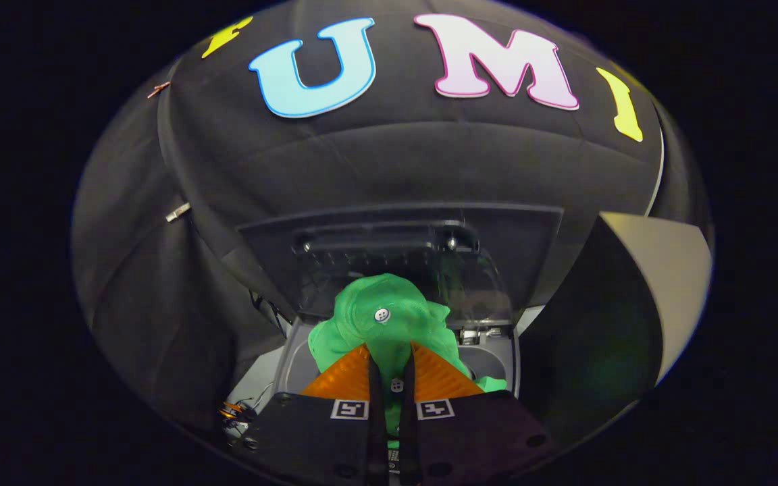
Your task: Put the clothes into the washing machine and then close the washing machine lid.
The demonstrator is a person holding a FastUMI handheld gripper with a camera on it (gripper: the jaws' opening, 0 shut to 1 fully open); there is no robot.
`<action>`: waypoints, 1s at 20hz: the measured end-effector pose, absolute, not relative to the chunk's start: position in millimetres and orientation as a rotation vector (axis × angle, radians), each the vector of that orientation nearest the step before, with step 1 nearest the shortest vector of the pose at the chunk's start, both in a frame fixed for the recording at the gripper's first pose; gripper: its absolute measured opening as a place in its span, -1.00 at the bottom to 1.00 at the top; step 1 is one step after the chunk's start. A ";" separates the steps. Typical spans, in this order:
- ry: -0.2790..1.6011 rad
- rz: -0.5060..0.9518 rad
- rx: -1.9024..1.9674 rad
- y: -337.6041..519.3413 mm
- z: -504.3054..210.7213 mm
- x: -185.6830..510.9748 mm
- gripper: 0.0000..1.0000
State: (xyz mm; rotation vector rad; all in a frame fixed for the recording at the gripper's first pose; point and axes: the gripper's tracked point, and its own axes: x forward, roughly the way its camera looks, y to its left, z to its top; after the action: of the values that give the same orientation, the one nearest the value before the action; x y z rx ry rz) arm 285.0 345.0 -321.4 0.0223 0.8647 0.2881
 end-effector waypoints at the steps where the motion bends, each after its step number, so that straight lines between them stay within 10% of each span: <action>1: 0.870 0.282 0.014 343.2 -335.0 284.2 -0.78; 11: 0.960 0.229 -0.047 333.7 -415.2 269.1 -0.74; 15: 0.958 0.172 -0.070 326.5 -415.3 268.7 1.00; 20: 0.933 0.162 -0.076 322.8 -398.5 272.6 0.98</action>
State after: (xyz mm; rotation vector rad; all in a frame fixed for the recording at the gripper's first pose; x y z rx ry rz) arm 272.6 322.8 -398.5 -0.0763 0.9333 0.1621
